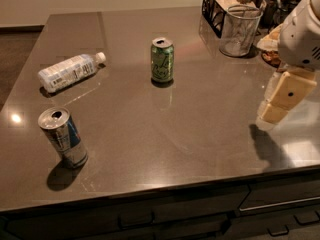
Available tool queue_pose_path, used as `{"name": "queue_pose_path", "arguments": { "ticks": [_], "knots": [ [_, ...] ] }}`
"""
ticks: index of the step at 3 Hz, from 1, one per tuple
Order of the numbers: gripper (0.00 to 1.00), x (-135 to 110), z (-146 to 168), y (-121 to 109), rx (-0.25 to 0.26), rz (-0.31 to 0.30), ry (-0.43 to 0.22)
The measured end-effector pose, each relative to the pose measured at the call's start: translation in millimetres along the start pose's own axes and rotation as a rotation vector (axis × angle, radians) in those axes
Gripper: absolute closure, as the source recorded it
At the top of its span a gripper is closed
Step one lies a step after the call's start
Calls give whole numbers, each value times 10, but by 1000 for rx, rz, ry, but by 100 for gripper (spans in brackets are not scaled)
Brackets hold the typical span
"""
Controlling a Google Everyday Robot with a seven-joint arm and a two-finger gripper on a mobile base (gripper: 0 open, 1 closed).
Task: Knock redbull can over
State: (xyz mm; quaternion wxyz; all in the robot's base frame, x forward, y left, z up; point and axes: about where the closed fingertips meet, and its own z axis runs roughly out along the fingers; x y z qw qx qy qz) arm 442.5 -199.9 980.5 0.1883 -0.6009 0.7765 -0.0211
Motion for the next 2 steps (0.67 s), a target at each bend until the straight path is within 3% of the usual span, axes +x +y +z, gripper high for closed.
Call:
{"name": "queue_pose_path", "arguments": {
  "ticks": [1,2],
  "knots": [
    [0,-293,25,66,0,20,-108],
    [0,-594,116,186,-35,46,-222]
  ]
}}
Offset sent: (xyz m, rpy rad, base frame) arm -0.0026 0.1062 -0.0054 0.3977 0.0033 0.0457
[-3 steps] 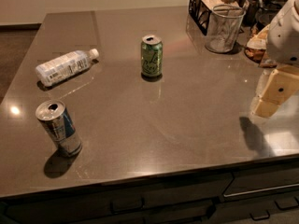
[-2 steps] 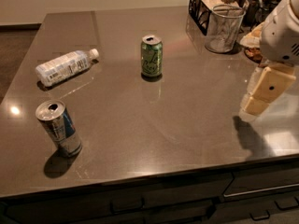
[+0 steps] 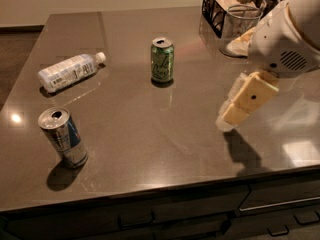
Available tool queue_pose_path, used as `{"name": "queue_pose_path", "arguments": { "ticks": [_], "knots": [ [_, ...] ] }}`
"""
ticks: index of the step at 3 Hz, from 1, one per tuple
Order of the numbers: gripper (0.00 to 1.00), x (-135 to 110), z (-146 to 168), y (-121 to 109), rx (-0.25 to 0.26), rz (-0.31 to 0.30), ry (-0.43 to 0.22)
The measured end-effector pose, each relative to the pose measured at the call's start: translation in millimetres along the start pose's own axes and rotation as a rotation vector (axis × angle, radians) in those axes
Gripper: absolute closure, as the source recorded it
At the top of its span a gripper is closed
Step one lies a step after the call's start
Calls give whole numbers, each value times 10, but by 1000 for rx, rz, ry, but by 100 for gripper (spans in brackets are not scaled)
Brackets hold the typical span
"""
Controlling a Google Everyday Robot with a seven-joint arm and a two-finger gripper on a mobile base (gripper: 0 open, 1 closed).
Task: Knock redbull can over
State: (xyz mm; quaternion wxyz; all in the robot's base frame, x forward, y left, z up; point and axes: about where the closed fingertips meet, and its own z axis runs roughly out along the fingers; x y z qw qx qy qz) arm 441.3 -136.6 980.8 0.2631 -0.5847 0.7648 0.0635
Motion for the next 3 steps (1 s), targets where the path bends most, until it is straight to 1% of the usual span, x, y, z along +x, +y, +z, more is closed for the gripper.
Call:
{"name": "queue_pose_path", "arguments": {
  "ticks": [1,2,3],
  "knots": [
    [0,-260,241,179,-32,-3,-91],
    [0,-514,485,409,-50,-23,-183],
    [0,-513,483,409,-50,-23,-182]
  ]
}}
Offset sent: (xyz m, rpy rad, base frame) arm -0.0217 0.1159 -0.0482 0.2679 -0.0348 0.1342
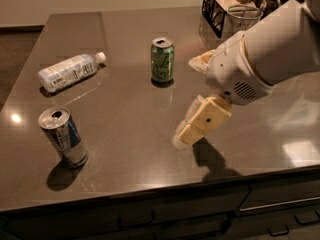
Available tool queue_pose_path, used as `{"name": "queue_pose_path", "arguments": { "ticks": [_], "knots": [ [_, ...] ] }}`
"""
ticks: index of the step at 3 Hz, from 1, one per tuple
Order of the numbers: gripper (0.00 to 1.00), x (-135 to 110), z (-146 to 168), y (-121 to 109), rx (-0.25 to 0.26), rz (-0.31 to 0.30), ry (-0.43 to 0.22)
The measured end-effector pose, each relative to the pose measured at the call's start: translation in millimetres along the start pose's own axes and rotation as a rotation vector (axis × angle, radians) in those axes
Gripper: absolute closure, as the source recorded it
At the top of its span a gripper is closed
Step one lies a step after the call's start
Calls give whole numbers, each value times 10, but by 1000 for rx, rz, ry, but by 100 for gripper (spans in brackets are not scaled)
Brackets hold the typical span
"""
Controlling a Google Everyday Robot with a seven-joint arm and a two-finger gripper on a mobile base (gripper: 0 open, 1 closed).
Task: Knock redbull can over
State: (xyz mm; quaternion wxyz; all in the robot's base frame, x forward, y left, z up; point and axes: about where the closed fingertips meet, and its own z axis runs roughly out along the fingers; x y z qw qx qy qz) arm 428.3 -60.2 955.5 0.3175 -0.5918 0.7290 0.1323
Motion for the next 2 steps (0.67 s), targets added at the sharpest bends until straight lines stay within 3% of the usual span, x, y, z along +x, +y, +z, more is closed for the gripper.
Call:
{"name": "queue_pose_path", "arguments": {
  "ticks": [2],
  "knots": [
    [0,-293,407,146,-60,-17,-91]
  ]
}}
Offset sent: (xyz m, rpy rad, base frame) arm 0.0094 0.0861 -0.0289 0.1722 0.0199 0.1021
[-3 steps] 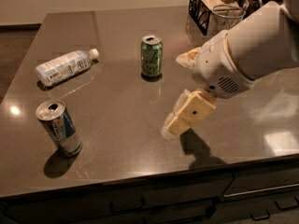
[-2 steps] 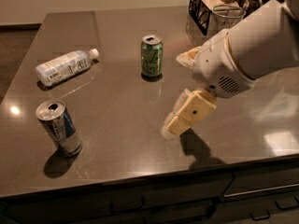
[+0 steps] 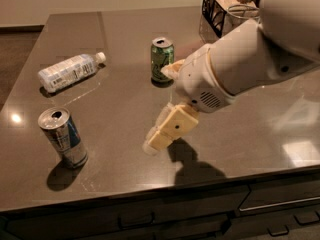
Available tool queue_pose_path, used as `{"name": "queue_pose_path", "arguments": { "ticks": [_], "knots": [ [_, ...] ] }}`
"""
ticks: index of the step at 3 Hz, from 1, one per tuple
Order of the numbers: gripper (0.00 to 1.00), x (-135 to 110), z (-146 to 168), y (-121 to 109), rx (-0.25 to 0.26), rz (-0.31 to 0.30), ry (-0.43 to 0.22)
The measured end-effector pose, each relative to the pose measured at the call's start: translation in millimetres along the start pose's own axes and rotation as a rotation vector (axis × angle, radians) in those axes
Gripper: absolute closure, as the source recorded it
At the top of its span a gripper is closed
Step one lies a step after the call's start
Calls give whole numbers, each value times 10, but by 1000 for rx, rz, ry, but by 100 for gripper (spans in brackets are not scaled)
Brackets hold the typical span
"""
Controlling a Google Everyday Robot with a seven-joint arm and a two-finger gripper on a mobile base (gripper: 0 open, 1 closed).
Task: Knock redbull can over
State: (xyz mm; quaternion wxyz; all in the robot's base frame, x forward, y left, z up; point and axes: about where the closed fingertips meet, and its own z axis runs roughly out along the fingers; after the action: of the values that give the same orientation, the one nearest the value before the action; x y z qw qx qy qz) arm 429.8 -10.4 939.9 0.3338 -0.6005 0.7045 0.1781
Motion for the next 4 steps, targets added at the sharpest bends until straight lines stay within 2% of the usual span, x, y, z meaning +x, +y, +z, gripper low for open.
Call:
{"name": "queue_pose_path", "arguments": {
  "ticks": [1,4],
  "knots": [
    [0,-185,265,47,-33,5,-67],
    [0,-775,1113,415,-213,19,-225]
  ]
}}
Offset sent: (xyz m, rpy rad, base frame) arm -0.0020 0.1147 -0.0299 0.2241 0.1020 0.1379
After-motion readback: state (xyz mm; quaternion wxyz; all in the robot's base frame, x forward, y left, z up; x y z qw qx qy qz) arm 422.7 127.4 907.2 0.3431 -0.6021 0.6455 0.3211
